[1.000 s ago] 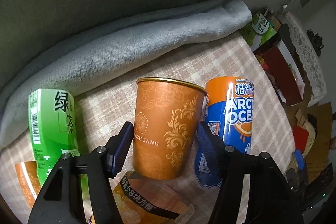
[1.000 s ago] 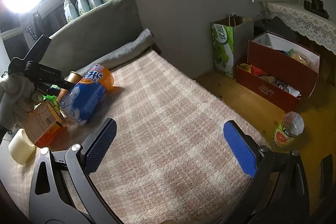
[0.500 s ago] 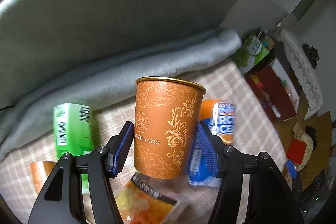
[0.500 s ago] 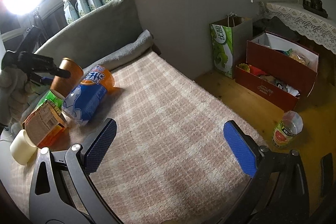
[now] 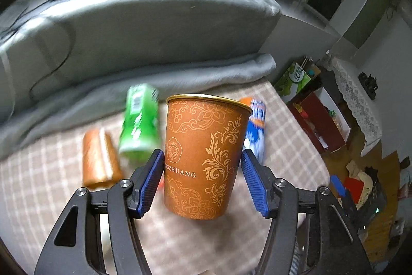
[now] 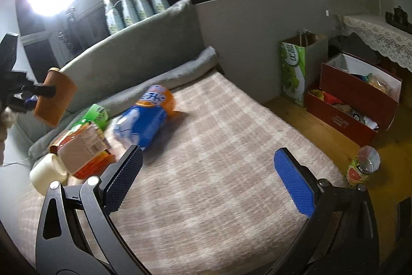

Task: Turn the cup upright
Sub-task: 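Lift the copper cup with the left tool and rotate it rim-up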

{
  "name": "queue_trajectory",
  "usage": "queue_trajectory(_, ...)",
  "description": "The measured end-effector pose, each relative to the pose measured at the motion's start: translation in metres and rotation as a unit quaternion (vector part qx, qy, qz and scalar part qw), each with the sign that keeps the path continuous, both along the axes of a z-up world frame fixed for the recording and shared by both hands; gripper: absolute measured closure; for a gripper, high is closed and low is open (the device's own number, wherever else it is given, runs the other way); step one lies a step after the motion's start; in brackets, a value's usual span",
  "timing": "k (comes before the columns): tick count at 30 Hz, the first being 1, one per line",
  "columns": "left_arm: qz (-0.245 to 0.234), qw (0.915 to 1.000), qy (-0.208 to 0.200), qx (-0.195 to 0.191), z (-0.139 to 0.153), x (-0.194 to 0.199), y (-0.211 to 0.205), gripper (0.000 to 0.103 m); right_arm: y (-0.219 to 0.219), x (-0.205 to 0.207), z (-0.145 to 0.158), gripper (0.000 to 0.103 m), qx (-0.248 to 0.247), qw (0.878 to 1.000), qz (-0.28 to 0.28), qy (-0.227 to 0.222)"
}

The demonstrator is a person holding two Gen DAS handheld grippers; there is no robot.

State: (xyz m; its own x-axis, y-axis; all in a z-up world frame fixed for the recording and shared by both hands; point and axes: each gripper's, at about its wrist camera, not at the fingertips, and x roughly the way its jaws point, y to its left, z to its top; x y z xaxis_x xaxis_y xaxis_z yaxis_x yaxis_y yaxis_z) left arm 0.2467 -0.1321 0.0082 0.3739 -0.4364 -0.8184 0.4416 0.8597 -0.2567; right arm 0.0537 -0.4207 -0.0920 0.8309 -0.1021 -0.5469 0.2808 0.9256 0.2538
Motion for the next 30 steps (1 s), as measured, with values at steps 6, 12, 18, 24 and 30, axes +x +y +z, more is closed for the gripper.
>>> queue_trajectory(6,0.032,0.999,0.02,-0.024,-0.019,-0.04,0.034,0.042,0.025,-0.006,0.01,0.0,-0.01,1.0,0.027,-0.01)
queue_trajectory(12,0.07,0.9947,0.054,-0.053,-0.048,-0.075,0.061,0.042,0.043,-0.012,0.014,0.0,-0.019,0.999,0.046,-0.013)
queue_trajectory(18,0.095,0.988,0.096,-0.074,-0.078,-0.095,0.076,0.042,0.058,-0.018,0.016,0.0,-0.025,0.998,0.065,-0.013)
queue_trajectory(24,0.107,0.9827,0.124,-0.087,-0.098,-0.106,0.075,0.042,0.064,-0.023,0.015,0.0,-0.028,0.997,0.071,-0.013)
queue_trajectory(30,0.128,0.9711,0.159,-0.123,-0.119,-0.106,0.074,0.042,0.069,-0.026,0.016,0.0,-0.034,0.997,0.074,-0.011)
